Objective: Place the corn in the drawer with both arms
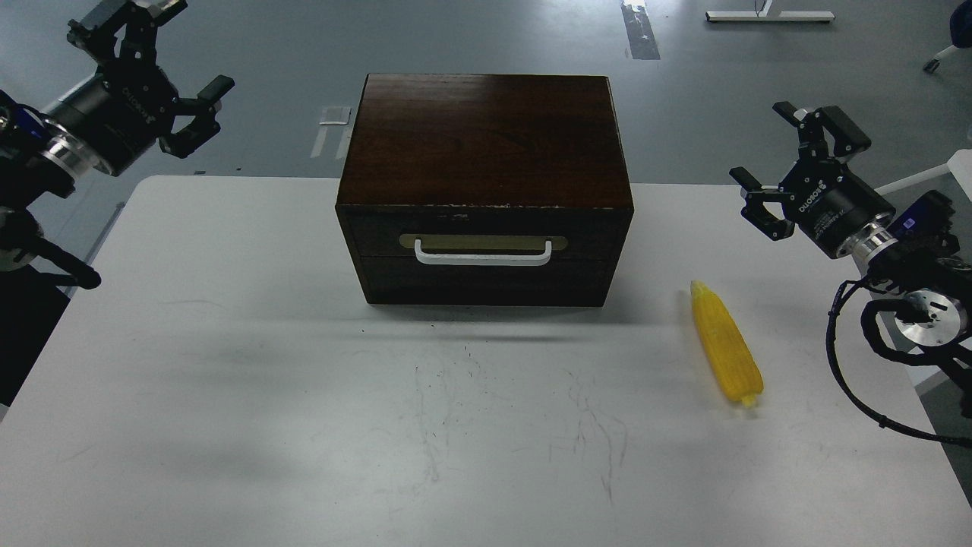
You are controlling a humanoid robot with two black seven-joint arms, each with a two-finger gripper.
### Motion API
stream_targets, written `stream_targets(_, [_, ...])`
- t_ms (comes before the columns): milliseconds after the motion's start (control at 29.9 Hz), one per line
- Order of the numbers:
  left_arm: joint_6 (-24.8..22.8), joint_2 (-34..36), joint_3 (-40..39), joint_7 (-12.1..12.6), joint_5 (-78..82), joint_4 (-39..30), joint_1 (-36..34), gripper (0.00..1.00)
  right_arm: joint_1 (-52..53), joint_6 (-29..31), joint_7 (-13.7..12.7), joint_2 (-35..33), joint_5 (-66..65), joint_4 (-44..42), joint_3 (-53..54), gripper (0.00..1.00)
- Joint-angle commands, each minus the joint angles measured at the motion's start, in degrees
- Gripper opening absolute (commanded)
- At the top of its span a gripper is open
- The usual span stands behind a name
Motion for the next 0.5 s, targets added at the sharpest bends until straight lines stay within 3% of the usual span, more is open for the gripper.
stream_targets(0, [0.0, -0.8, -0.2, -1.0, 13.1, -3.8, -4.3, 0.99, -0.1, 0.0, 0.0, -0.5, 0.0, -0.7, 0.7, 1.00])
stream_targets(134, [0.0, -2.4, -0.3, -3.8, 28.8, -13.2, -10.0, 0.99, -0.2, 0.0, 0.1, -0.7, 0.1, -2.5, 1.8, 1.00])
stream_targets(267, [0.0, -5.4, 0.1, -4.5, 45.4, -19.5, -14.3, 0.99, -0.4, 0.0, 0.1, -1.8, 0.2, -2.5, 2.0, 1.00])
stream_targets(468, [0.0, -12.4, 3.9, -5.3, 66.5, -23.4, -19.1, 0.99, -0.4, 0.0, 0.1, -1.5, 0.3, -4.8, 2.6, 1.00])
